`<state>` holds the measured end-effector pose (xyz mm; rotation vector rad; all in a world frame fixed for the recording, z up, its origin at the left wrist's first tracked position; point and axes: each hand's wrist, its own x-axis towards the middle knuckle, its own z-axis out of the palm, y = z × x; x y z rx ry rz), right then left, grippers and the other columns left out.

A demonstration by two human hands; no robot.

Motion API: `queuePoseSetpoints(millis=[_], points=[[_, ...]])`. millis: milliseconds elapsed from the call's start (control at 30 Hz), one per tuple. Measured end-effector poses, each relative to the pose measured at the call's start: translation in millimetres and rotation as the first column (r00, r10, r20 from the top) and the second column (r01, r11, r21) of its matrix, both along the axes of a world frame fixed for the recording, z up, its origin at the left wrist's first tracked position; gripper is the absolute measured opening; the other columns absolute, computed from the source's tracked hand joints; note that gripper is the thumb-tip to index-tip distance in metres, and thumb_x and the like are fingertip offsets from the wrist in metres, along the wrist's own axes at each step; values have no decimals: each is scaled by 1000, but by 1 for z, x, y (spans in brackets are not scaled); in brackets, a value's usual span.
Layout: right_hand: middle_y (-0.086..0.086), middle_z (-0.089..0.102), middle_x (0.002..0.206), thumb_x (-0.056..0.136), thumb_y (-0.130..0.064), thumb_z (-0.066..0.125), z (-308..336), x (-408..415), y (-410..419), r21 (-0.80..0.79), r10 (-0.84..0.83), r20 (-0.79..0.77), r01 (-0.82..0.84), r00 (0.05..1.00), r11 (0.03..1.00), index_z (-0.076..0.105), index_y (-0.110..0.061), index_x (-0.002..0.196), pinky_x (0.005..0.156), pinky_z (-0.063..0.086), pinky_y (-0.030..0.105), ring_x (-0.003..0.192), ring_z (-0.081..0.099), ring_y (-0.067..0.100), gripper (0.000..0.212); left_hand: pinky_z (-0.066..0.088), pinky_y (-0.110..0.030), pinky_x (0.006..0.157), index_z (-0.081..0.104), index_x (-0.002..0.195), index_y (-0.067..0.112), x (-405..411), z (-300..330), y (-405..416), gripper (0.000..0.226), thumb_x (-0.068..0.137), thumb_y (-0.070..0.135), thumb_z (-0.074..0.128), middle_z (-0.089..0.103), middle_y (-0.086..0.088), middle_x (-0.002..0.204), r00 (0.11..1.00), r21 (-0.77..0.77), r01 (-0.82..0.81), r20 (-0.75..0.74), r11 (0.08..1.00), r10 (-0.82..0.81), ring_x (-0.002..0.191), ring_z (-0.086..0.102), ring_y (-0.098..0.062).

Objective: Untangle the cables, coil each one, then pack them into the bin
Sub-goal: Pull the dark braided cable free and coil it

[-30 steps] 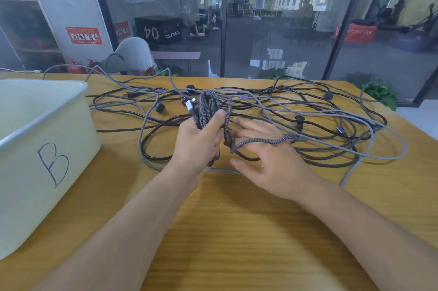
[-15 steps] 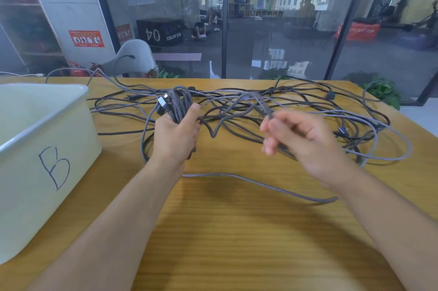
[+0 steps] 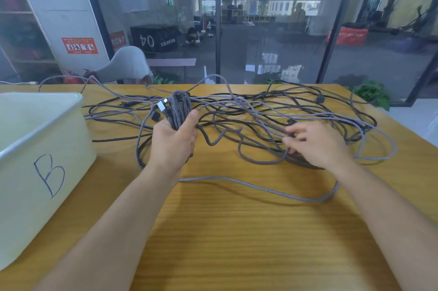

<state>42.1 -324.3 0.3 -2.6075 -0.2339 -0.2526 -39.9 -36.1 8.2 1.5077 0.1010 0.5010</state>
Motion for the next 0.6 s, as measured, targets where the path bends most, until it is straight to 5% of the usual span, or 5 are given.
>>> queuePoseSetpoints(millis=[167, 333, 467, 533, 600], points=[[-5, 66, 82, 93, -53, 70, -4, 4, 4, -111, 67, -70, -75, 995, 991, 76, -29, 121, 62, 43, 33, 75, 62, 14, 37, 28, -28, 45, 53, 84, 12, -1, 1, 2, 28, 104, 30, 62, 37, -1, 57, 1000, -8, -15, -4, 1000, 15, 47, 28, -16], [-14, 58, 98, 92, -58, 68, -6, -5, 12, -167, 155, 70, -142, 985, 976, 65, -33, 136, 74, 43, 30, 97, 54, 10, 51, 25, -31, 48, 50, 84, 12, 0, 0, 0, 31, 104, 32, 61, 35, -4, 60, 1000, 3, 17, -23, 1000, -17, 48, 26, -18], [-6, 48, 145, 89, -23, 79, 2, -21, 27, -309, 409, 338, -311, 847, 899, 38, -27, 160, 118, 37, 40, 138, 41, 18, 82, 23, -33, 51, 47, 82, 12, -1, 0, -1, 33, 104, 32, 61, 34, -6, 61, 999, 2, 32, -35, 999, -32, 49, 26, -18], [-1, 36, 163, 85, 5, 69, 3, -25, 40, -391, 543, 406, -398, 735, 830, 31, -17, 163, 128, 21, 35, 154, 27, 20, 90, 24, -32, 51, 44, 76, 14, -2, 1, -3, 37, 105, 31, 61, 35, -5, 59, 998, 8, 40, -38, 999, -40, 49, 26, -18], [-1, 27, 169, 84, 11, 60, 0, -34, 54, -392, 632, 364, -503, 684, 770, 29, -13, 163, 130, 15, 35, 160, 13, 14, 88, 23, -33, 51, 40, 71, 17, -4, 1, -5, 41, 104, 30, 61, 34, -5, 58, 997, 23, 63, -37, 998, -62, 50, 25, -19]])
